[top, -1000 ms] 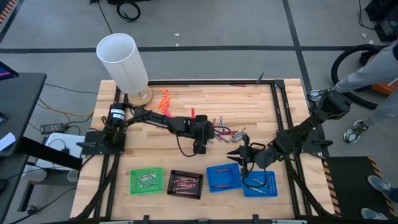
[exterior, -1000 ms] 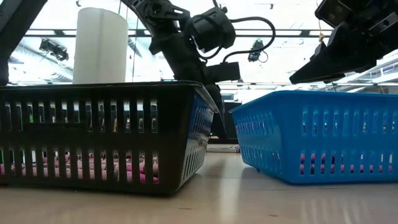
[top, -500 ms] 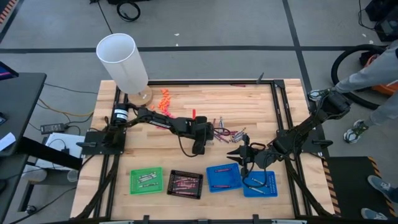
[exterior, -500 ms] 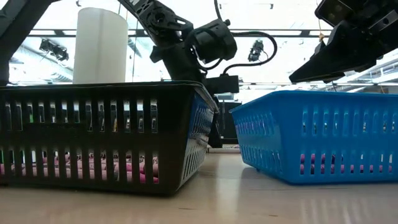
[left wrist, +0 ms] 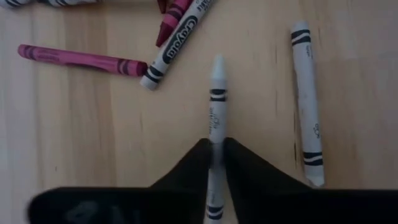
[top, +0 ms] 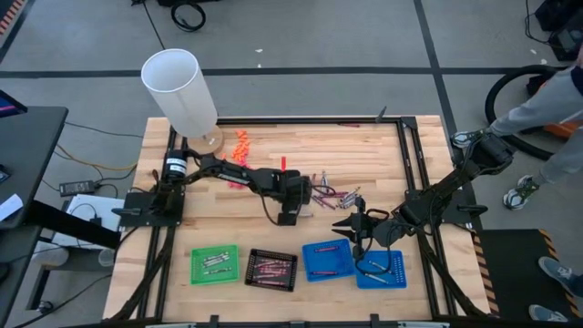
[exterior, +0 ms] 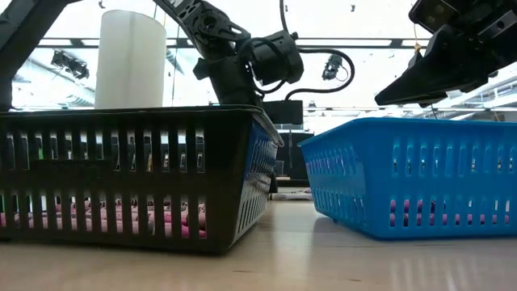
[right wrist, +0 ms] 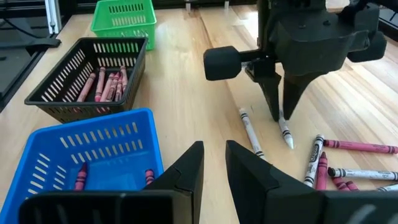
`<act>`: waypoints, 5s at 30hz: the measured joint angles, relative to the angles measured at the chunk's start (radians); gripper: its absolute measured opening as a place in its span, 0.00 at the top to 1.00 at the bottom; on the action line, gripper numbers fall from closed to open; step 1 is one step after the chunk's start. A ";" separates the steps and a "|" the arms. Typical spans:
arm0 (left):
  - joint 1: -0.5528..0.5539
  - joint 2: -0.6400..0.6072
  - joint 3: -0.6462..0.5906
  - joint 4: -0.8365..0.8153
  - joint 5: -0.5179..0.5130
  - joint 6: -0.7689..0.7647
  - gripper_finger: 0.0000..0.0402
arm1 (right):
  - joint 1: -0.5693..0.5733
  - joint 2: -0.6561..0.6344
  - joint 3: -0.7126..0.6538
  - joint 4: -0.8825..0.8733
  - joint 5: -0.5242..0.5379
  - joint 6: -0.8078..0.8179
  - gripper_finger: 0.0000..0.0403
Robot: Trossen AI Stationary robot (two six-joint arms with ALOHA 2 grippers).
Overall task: Sort crayons
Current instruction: Put the white crayon into the green bin
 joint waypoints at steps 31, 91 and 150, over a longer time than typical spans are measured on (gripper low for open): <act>-0.163 -0.251 -0.008 -0.437 0.031 -0.265 0.96 | 0.001 0.000 0.001 -0.006 -0.001 0.003 0.81; -0.842 -0.344 -0.005 -0.844 -0.048 -1.250 0.77 | 0.002 0.000 0.000 0.009 -0.004 0.018 0.81; -0.230 -0.135 -0.005 -0.030 -0.288 -0.182 0.77 | 0.007 0.000 0.000 0.008 -0.003 -0.001 0.81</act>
